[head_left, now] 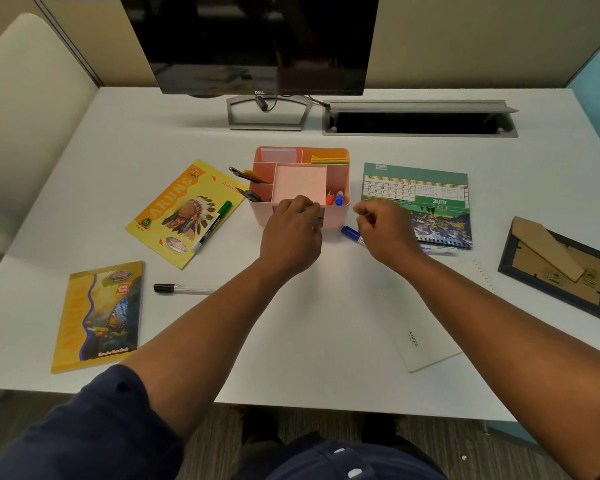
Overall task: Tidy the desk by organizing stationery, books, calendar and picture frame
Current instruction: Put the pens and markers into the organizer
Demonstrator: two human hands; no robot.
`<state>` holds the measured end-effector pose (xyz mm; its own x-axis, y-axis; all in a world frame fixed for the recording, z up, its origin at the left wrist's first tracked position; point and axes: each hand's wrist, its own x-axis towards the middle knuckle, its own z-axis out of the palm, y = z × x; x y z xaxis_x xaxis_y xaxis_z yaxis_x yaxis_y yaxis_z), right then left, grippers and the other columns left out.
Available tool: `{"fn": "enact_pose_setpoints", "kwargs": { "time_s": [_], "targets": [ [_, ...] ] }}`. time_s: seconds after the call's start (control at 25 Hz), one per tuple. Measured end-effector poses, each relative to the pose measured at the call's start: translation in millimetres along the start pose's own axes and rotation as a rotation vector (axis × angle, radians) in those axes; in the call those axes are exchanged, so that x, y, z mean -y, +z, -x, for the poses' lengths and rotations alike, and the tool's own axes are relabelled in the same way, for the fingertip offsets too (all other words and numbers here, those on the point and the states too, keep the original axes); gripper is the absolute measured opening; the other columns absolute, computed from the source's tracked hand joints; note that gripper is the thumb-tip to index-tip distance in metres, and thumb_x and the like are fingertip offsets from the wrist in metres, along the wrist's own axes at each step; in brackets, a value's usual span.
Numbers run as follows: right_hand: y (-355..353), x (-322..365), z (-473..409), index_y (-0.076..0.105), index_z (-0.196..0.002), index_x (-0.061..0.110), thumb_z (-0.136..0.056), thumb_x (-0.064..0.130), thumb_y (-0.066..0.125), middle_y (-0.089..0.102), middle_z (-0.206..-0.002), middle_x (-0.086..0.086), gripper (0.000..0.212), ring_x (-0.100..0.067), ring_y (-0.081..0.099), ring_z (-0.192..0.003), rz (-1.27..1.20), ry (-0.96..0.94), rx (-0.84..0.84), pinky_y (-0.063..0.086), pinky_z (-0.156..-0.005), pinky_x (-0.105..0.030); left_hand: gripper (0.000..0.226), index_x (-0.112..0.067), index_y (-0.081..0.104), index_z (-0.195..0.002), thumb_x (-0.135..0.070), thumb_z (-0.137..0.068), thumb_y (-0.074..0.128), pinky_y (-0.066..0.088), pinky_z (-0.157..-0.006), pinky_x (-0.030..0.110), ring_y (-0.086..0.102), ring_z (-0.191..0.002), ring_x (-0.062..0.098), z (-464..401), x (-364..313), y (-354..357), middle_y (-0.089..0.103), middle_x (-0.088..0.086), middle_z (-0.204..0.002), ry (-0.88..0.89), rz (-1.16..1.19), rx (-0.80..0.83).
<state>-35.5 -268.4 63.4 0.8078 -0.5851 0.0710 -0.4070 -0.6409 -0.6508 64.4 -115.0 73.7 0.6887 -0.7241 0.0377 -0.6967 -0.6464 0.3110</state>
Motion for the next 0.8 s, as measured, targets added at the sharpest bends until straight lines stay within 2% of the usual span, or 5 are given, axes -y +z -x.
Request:
{"fn": "enact_pose_setpoints", "kwargs": {
  "time_s": [0.08, 0.16, 0.32, 0.52, 0.8],
  "targets": [
    [-0.5, -19.7, 2.4, 0.072, -0.117, 0.008, -0.093, 0.006, 0.057, 0.072, -0.116, -0.013, 0.028, -0.03, 0.065, -0.104, 0.096, 0.053, 0.092, 0.052, -0.087, -0.033, 0.037, -0.02, 0.06, -0.133, -0.024, -0.096, 0.062, 0.047, -0.102, 0.034, 0.05, -0.122, 0.021, -0.7, 0.4, -0.6, 0.057, -0.001, -0.137, 0.004, -0.01, 0.015],
    [1.9, -33.5, 9.6, 0.073, -0.116, 0.016, -0.093, 0.01, 0.057, 0.072, -0.11, -0.013, 0.028, -0.032, 0.064, -0.095, 0.224, 0.065, 0.224, 0.055, -0.081, -0.038, 0.037, -0.021, 0.06, -0.133, -0.023, -0.096, 0.062, 0.047, -0.102, 0.034, 0.05, -0.122, 0.021, -1.3, 0.9, -0.5, 0.056, -0.001, -0.137, 0.002, -0.016, 0.019],
    [14.7, -41.9, 25.2, 0.063, -0.127, 0.018, -0.094, 0.016, 0.057, 0.067, -0.12, -0.01, 0.033, -0.031, 0.06, -0.106, 0.361, -0.041, 0.359, 0.052, -0.086, -0.04, 0.041, -0.022, 0.058, -0.136, -0.023, -0.095, 0.062, 0.046, -0.105, 0.035, 0.047, -0.126, 0.022, 1.3, -0.6, 4.0, 0.054, -0.002, -0.14, -0.017, -0.019, 0.018],
    [26.7, -38.0, 33.8, 0.06, -0.112, 0.019, -0.095, 0.015, 0.054, 0.062, -0.112, -0.005, 0.018, -0.026, 0.053, -0.107, 0.539, -0.144, 0.424, 0.046, -0.074, -0.037, 0.042, -0.021, 0.058, -0.136, -0.018, -0.095, 0.061, 0.045, -0.105, 0.035, 0.047, -0.126, 0.022, 1.4, -1.0, 5.2, 0.053, -0.001, -0.141, -0.023, -0.029, 0.013],
    [28.7, -18.9, 40.4, 0.056, -0.131, 0.02, -0.098, 0.017, 0.056, 0.062, -0.122, -0.005, 0.033, -0.021, 0.053, -0.11, 0.553, -0.254, 0.524, 0.052, -0.083, -0.034, 0.05, -0.022, 0.056, -0.14, -0.011, -0.091, 0.062, 0.047, -0.104, 0.037, 0.048, -0.126, 0.023, 1.5, -0.4, 2.7, 0.052, -0.001, -0.143, -0.023, -0.045, 0.027]
  ]
}}
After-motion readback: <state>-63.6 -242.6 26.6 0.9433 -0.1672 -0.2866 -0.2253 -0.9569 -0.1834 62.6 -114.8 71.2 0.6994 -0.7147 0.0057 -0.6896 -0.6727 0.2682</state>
